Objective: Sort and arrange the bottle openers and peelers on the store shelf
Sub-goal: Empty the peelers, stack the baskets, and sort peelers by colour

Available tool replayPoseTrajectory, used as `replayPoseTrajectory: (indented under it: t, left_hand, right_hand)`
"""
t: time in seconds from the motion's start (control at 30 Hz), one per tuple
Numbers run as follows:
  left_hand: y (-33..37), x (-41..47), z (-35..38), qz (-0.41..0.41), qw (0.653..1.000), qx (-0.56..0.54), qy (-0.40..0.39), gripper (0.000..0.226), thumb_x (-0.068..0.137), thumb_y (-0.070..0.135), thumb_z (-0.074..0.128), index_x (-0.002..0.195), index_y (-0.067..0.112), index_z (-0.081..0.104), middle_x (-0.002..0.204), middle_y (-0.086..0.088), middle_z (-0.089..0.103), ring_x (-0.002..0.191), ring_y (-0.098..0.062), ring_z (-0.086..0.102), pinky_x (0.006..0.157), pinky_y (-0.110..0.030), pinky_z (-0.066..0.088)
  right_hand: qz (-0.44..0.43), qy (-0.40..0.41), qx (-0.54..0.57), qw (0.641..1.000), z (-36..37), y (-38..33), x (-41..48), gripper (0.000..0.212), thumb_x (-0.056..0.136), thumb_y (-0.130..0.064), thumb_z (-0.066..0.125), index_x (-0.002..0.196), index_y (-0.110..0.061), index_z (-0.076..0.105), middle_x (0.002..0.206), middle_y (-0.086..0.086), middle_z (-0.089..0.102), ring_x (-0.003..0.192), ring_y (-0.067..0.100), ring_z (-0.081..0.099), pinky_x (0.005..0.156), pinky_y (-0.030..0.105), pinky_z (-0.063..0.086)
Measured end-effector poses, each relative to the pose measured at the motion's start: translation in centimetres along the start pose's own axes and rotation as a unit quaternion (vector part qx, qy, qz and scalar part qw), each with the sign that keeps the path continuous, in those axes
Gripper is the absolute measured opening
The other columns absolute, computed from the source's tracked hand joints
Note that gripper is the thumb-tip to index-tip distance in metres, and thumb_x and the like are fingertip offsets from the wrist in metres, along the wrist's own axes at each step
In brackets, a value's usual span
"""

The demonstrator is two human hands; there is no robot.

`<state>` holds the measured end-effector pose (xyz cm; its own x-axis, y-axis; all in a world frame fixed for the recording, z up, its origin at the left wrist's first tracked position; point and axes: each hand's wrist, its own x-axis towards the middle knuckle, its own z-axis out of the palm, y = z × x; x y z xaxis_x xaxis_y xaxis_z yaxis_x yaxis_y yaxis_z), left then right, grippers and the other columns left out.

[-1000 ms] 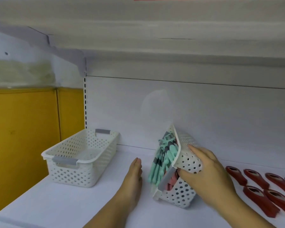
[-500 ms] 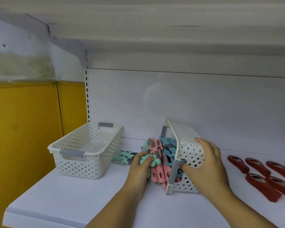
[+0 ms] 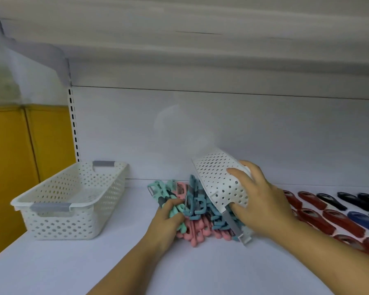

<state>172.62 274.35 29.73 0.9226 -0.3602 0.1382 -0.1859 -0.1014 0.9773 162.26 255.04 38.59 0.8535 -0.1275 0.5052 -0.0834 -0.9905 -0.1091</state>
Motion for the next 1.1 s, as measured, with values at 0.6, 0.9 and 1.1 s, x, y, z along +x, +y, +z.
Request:
replayPoseTrajectory:
  t: [0.6,0.9,1.1]
  left_hand:
    - [-0.5,0.0,0.3,0.026,0.957,0.213,0.195,0.065,0.072,0.042,0.043,0.130,0.014,0.054,0.135,-0.011,0.042,0.125,-0.029,0.040,0.108,-0.038,0.031]
    - [-0.1,-0.5,0.1,0.008,0.946,0.241,0.215,0.047,0.090,0.031,0.032,0.121,0.007,0.058,0.132,-0.016,0.047,0.128,-0.034,0.033,0.108,-0.045,0.029]
    - [-0.5,-0.2,0.0,-0.006,0.922,0.309,0.233,0.064,0.073,0.043,0.025,0.122,0.017,0.058,0.130,-0.007,0.051,0.124,-0.029,0.038,0.103,-0.046,0.032]
  right_hand:
    - [0.094,0.085,0.095,0.987,-1.2,5.5,-2.6,0.075,0.072,-0.038,0.078,0.136,-0.035,0.038,0.147,-0.013,0.027,0.101,0.024,0.058,0.074,0.031,0.049]
    - [0.082,0.111,0.105,0.985,-2.4,5.3,-2.5,0.074,0.072,-0.033,0.079,0.136,-0.034,0.040,0.148,-0.013,0.026,0.099,0.025,0.057,0.071,0.029,0.045]
    - [0.090,0.135,0.147,0.976,-2.5,5.7,-3.0,0.074,0.070,-0.027,0.082,0.134,-0.030,0.044,0.144,-0.010,0.033,0.097,0.024,0.053,0.074,0.032,0.046]
